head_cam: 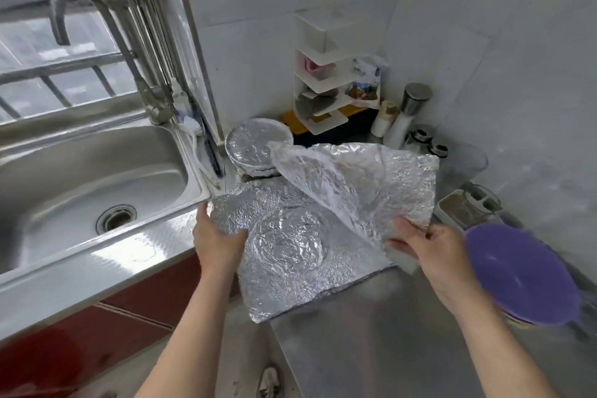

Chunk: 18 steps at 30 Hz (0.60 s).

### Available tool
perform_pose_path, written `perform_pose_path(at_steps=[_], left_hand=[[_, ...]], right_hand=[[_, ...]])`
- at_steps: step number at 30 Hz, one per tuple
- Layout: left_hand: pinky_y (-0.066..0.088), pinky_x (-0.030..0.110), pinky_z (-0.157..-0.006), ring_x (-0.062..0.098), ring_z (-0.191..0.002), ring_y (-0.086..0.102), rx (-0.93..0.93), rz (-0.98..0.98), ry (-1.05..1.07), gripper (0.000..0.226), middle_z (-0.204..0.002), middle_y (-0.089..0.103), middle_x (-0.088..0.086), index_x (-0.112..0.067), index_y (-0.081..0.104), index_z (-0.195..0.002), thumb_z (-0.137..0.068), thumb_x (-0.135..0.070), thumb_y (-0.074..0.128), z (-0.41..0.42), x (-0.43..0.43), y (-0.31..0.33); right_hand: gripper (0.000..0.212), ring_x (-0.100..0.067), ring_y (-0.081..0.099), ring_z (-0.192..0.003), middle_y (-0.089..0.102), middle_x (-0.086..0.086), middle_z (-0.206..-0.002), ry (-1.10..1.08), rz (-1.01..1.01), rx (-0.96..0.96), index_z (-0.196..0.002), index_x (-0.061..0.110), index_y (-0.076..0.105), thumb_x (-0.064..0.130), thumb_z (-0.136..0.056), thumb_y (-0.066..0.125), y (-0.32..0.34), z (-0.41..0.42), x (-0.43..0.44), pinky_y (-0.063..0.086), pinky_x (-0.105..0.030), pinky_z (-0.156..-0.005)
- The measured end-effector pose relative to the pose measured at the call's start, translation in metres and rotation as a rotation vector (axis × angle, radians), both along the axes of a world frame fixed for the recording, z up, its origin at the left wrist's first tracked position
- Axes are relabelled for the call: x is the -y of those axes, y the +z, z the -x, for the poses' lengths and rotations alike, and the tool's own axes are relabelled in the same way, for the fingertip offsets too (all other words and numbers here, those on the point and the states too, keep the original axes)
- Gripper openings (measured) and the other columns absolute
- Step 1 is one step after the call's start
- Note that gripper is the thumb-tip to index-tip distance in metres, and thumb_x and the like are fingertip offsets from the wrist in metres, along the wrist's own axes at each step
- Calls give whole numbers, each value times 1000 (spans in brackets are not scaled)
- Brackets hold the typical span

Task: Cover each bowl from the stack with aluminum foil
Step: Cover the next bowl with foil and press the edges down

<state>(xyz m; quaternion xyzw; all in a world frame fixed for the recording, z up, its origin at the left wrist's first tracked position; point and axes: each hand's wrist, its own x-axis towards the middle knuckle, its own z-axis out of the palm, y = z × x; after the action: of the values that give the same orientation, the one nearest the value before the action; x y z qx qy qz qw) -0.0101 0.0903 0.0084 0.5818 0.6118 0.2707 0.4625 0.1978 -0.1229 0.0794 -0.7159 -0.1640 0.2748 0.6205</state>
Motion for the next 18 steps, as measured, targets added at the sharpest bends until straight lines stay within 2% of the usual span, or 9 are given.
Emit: perform_pose_path(at_steps=[2, 4, 7, 10, 13, 16, 18], left_hand=[[40, 43, -107, 21, -137, 37, 265, 12, -86, 95, -153, 35, 7, -31, 24, -151, -78, 3, 76, -5, -2, 29], [37, 39, -107, 12, -137, 35, 511, 43, -215, 99, -154, 35, 0, -34, 27, -150, -72, 0, 77, -8, -1, 63], [29, 41, -116, 8, -140, 34, 687, 64, -340, 104, -154, 37, -5, -33, 28, -151, -62, -8, 75, -6, 3, 107], [30, 39, -116, 9, -137, 41, 748, 10, -449, 89, -146, 48, -7, -28, 40, -145, -65, -11, 76, 4, 18, 145], [44, 30, -99, 9, -116, 59, 737, 0, -583, 72, -124, 67, -4, -27, 61, -122, -57, -37, 91, 14, 30, 160], [46, 32, -92, 12, -100, 66, 744, 51, -556, 53, -103, 72, -3, -26, 71, -99, -53, -37, 94, 23, 46, 161], [44, 34, -94, 11, -90, 65, 774, 124, -494, 32, -91, 71, -4, -25, 74, -85, -59, -33, 90, 23, 58, 155]], right_hand=[[16, -19, 70, -72, 73, -1, -74, 38, -101, -23, -70, 10, 73, 26, -72, 71, 25, -6, 5, 59, -24, -67], [14, -17, 70, -74, 73, 2, -80, 83, -193, -6, -70, 16, 77, 28, -66, 73, 53, -11, 13, 59, -25, -67], [12, -18, 70, -68, 71, 2, -72, 151, -263, 30, -66, 16, 77, 26, -63, 72, 90, -21, 27, 57, -23, -63], [16, -18, 67, -56, 64, 0, -59, 156, -315, 21, -60, 14, 74, 29, -57, 77, 121, -29, 47, 56, -24, -55], [32, -24, 67, -55, 64, -7, -61, 170, -308, -4, -64, 12, 73, 38, -51, 87, 133, -35, 55, 55, -26, -53], [17, -19, 61, -50, 62, -6, -61, 136, -337, -121, -70, 10, 73, 26, -65, 75, 137, -29, 62, 53, -25, -47], [19, -16, 58, -48, 60, -6, -63, 141, -302, -175, -80, 5, 68, 20, -69, 69, 136, -20, 64, 52, -24, -44]])
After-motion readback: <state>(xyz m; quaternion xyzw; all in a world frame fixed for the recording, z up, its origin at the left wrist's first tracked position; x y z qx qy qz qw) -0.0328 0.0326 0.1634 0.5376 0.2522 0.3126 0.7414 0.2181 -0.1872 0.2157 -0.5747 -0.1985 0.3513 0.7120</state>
